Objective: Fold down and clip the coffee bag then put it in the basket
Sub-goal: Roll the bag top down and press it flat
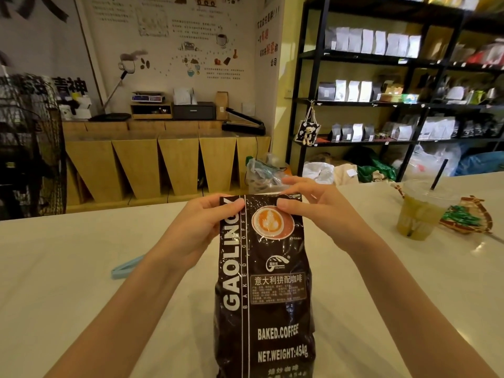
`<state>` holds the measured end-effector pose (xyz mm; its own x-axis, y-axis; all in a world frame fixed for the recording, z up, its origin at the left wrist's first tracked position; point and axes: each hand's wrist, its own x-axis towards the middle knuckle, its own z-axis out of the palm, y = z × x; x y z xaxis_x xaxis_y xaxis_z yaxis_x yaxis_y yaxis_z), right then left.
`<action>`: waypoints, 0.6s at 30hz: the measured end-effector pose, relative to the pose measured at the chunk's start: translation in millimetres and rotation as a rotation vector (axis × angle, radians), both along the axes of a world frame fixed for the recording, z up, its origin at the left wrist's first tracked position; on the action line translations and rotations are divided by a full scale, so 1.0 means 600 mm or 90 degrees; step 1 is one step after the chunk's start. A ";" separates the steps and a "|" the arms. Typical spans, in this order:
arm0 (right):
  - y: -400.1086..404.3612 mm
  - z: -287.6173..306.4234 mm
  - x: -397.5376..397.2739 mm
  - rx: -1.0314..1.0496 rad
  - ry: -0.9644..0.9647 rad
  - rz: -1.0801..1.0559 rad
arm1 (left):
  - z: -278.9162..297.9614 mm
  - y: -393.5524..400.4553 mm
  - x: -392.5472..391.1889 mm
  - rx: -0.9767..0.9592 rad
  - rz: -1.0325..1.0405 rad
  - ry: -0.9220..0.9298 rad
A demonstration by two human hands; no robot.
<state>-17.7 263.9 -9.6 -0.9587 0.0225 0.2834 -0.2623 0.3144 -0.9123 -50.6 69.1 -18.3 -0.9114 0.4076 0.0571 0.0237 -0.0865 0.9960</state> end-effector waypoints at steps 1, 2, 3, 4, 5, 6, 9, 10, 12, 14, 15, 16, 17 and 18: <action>-0.001 0.000 0.001 -0.006 -0.003 0.002 | 0.001 0.002 0.001 0.012 -0.004 -0.011; -0.001 -0.001 0.000 -0.007 -0.004 0.002 | 0.001 0.002 0.000 0.015 -0.001 -0.010; 0.001 -0.002 0.000 -0.014 -0.005 0.007 | 0.001 0.003 0.001 0.014 0.007 -0.005; 0.002 -0.003 0.000 -0.023 -0.011 0.015 | 0.000 0.003 0.001 0.015 0.015 0.002; 0.002 -0.004 0.001 -0.032 -0.018 0.025 | 0.000 0.003 0.002 0.019 0.021 0.008; 0.001 -0.004 0.002 -0.035 -0.024 0.030 | 0.000 0.003 0.001 0.023 0.027 0.013; -0.001 -0.006 0.002 -0.045 -0.036 0.015 | 0.002 0.002 0.000 0.017 0.037 0.017; -0.001 -0.007 0.001 -0.056 -0.041 0.013 | 0.002 0.001 0.000 0.012 0.035 0.018; 0.001 -0.007 0.000 -0.073 -0.048 0.015 | 0.004 -0.001 0.000 0.002 0.026 0.020; 0.001 -0.005 0.002 -0.092 -0.051 0.022 | 0.005 -0.003 0.001 -0.002 0.020 0.021; 0.001 -0.006 0.002 -0.104 -0.053 0.026 | 0.005 -0.004 0.001 0.001 0.018 0.022; 0.001 -0.007 0.001 -0.115 -0.057 0.027 | 0.004 -0.004 0.000 0.006 0.016 0.024; 0.001 -0.008 0.001 -0.124 -0.061 0.026 | 0.003 -0.003 0.000 0.012 0.013 0.027; 0.001 -0.008 0.000 -0.133 -0.065 0.026 | 0.003 -0.002 0.001 0.014 0.011 0.035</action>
<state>-17.5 264.3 -14.5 -0.9835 0.0302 0.1784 -0.1743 0.1075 -0.9788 -50.3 67.7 -16.7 -0.9136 0.3899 0.1158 0.0798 -0.1073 0.9910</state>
